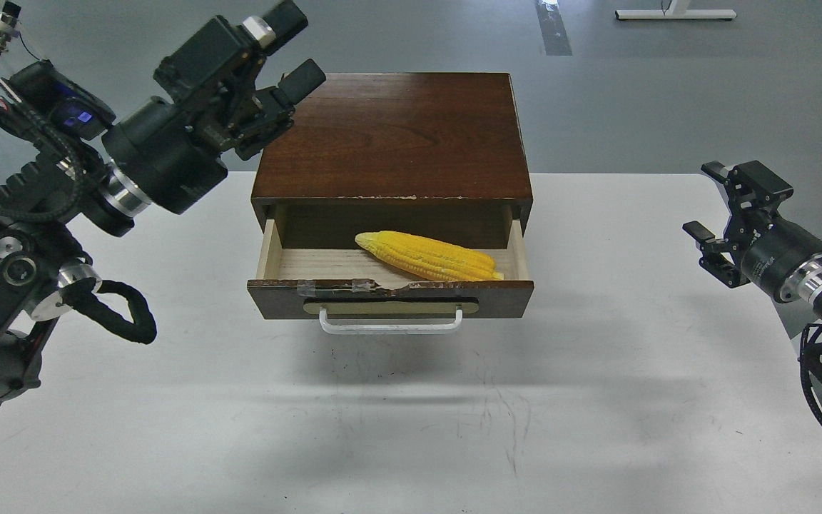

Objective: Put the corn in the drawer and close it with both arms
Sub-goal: 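Swing the left gripper down in front of the drawer front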

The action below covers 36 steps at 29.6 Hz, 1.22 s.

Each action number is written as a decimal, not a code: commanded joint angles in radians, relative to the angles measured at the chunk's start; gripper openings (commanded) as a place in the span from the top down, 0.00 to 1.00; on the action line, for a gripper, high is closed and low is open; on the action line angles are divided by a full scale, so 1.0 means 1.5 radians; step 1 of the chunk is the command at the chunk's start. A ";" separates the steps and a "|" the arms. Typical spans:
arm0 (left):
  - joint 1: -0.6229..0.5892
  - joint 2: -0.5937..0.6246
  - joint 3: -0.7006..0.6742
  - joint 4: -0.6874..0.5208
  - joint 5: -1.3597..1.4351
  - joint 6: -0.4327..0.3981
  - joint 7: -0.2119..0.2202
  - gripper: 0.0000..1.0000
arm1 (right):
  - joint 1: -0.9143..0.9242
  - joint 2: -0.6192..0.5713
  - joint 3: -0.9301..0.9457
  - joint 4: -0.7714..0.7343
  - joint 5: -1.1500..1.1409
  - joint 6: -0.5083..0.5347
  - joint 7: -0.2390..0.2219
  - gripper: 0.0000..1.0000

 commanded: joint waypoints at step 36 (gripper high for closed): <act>0.207 -0.012 0.214 0.122 0.123 0.097 -0.043 1.00 | -0.024 0.042 0.000 -0.039 0.000 0.000 0.000 0.02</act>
